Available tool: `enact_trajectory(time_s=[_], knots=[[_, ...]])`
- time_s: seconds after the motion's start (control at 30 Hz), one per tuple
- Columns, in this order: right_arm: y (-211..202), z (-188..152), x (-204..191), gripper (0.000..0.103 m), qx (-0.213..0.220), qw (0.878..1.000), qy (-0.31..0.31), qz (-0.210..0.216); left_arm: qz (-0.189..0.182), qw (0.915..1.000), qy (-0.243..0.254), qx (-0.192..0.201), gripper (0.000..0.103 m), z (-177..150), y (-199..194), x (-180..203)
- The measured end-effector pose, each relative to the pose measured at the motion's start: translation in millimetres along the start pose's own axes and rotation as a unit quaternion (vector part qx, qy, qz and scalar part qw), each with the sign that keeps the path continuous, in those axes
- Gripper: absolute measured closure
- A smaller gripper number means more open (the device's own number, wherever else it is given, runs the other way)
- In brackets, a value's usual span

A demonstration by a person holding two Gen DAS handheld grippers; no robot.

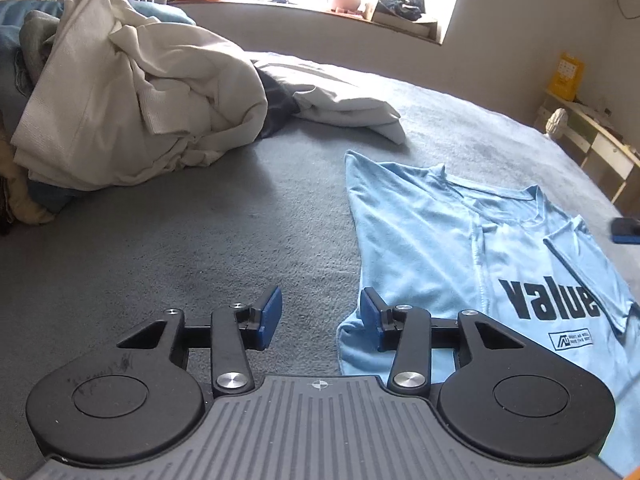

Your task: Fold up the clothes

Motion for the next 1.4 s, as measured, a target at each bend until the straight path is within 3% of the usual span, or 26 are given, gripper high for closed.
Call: enact_trajectory(time_s=[0.13,0.23,0.3,0.4,0.47,0.5,0.6,0.77,0.9,1.07,1.13,1.23,1.4], knots=[[-74.0,-42.9,11.8,0.074,-0.011,1.000,-0.005,0.005,0.043,0.9989,0.017,-0.009,0.060,-8.5,-4.1,-5.3],[-116.0,-85.0,34.2,0.074,-0.017,0.999,-0.004,-0.029,0.036,0.9980,0.052,0.008,0.057,-13.0,-28.4,6.1],[-135.1,-107.9,50.1,0.074,-0.013,0.998,-0.003,-0.058,0.011,0.9970,0.076,0.004,0.052,-20.5,-45.5,25.2],[-150.9,-141.7,74.2,0.074,-0.023,0.993,0.001,-0.115,-0.041,0.9933,0.101,-0.039,0.046,-41.6,-68.2,62.9],[-156.5,-160.3,87.8,0.074,-0.029,0.987,-0.012,-0.159,-0.082,0.9858,0.122,-0.081,0.036,-62.9,-80.3,91.1],[-158.0,-165.8,91.6,0.074,-0.027,0.985,-0.011,-0.173,-0.100,0.9810,0.136,-0.095,0.036,-73.7,-85.6,104.3],[-158.9,-179.0,87.2,0.074,-0.025,0.987,-0.002,-0.157,-0.122,0.9694,0.175,-0.121,0.035,-106.3,-96.0,134.1],[-161.9,-204.1,73.5,0.075,-0.036,0.992,-0.014,-0.122,-0.102,0.9625,0.195,-0.159,0.035,-145.4,-108.1,141.9],[-191.2,-235.8,103.5,0.077,-0.078,0.975,-0.058,-0.200,-0.088,0.9616,0.192,-0.176,0.032,-157.7,-111.9,131.1],[-242.0,-238.7,128.7,0.077,-0.060,0.959,-0.038,-0.273,-0.076,0.9613,0.195,-0.179,0.024,-161.5,-114.3,126.1],[-241.1,-232.5,103.4,0.077,-0.045,0.967,-0.070,-0.239,-0.071,0.9605,0.199,-0.181,0.022,-163.1,-114.3,127.1],[-217.3,-233.6,45.0,0.077,-0.047,0.979,-0.139,-0.144,-0.068,0.9597,0.203,-0.182,0.020,-164.4,-116.1,126.9],[-189.3,-274.4,16.1,0.078,-0.124,0.966,-0.210,-0.088,-0.065,0.9600,0.197,-0.188,0.018,-165.4,-120.9,120.6]])
Point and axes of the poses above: each gripper's, at about its wrist camera, not at the fingertips, and y roughly the way its jaws point, x to its right, z to its top, the point moved 10 cm from there along y, roughly the way its jaws point, and after that the axes turned 6 degrees about x, right-handed, at the moved point
